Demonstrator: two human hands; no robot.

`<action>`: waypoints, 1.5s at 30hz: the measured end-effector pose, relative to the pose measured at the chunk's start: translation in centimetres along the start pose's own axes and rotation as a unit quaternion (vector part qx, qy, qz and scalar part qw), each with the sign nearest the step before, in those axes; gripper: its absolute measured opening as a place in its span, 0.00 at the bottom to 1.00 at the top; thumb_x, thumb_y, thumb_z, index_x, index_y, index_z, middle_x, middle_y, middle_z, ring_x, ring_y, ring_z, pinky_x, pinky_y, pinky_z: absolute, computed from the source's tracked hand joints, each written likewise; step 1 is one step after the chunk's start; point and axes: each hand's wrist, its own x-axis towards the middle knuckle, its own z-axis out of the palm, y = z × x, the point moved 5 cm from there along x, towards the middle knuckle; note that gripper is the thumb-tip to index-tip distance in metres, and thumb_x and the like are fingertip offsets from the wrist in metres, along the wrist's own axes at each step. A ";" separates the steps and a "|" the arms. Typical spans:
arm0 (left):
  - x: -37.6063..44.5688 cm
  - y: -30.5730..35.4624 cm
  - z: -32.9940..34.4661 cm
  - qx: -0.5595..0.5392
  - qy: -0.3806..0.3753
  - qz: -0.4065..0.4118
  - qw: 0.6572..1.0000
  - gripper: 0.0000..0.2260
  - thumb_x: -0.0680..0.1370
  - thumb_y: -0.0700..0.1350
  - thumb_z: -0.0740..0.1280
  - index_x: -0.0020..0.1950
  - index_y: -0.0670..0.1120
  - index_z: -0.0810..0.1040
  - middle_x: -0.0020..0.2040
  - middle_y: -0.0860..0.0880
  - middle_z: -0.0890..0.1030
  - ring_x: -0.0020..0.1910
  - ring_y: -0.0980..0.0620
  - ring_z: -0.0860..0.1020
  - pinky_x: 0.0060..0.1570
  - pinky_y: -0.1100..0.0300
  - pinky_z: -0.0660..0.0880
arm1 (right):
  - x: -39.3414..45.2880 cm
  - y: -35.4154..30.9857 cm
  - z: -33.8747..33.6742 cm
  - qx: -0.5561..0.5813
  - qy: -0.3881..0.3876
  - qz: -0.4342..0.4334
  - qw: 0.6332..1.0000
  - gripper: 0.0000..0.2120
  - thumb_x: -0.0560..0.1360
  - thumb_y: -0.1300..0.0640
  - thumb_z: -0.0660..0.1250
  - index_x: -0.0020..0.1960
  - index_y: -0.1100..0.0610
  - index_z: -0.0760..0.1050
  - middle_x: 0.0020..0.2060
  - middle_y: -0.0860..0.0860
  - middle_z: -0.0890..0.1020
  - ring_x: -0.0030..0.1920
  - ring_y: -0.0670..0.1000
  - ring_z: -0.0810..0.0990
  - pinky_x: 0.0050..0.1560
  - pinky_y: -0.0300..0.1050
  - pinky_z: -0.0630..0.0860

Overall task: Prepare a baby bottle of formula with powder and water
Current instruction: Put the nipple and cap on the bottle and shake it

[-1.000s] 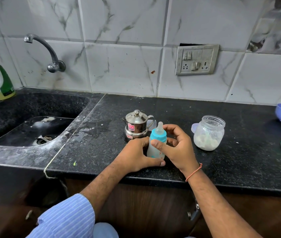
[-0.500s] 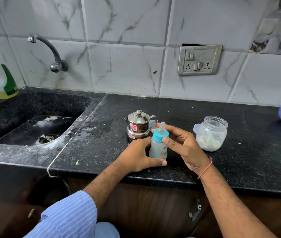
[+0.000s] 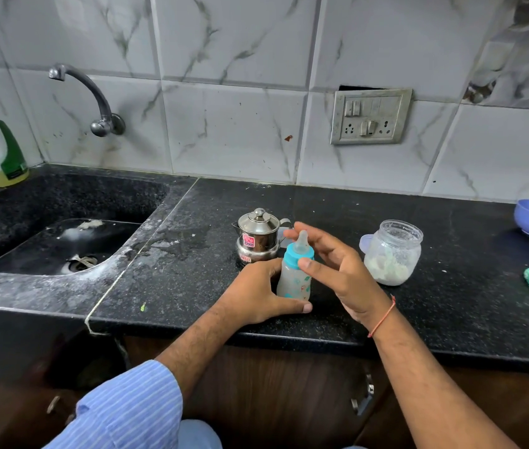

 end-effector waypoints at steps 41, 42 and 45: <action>-1.0 1.3 -0.6 -0.046 -0.031 0.056 0.997 0.21 0.85 0.48 0.72 0.78 0.46 0.77 0.71 0.55 0.84 0.71 0.56 0.82 0.75 0.52 0.77 | -0.3 -1.0 -1.2 -0.023 0.000 0.012 1.000 0.22 0.76 0.58 0.75 0.70 0.53 0.80 0.66 0.50 0.85 0.70 0.50 0.81 0.71 0.51 0.78; -1.0 1.2 -0.5 -0.046 -0.028 0.056 0.997 0.22 0.84 0.48 0.73 0.78 0.46 0.78 0.70 0.55 0.84 0.71 0.56 0.82 0.74 0.50 0.78 | -0.2 -1.0 -1.3 -0.024 -0.013 0.010 1.000 0.22 0.77 0.58 0.74 0.71 0.53 0.79 0.67 0.50 0.84 0.71 0.51 0.80 0.71 0.52 0.78; -0.7 0.7 -0.3 -0.056 -0.006 0.042 0.998 0.23 0.82 0.47 0.78 0.75 0.46 0.79 0.65 0.53 0.87 0.64 0.57 0.86 0.69 0.48 0.82 | -0.3 -0.9 -1.6 -0.034 -0.027 0.009 0.999 0.22 0.79 0.59 0.71 0.73 0.53 0.77 0.69 0.50 0.83 0.72 0.51 0.79 0.72 0.50 0.77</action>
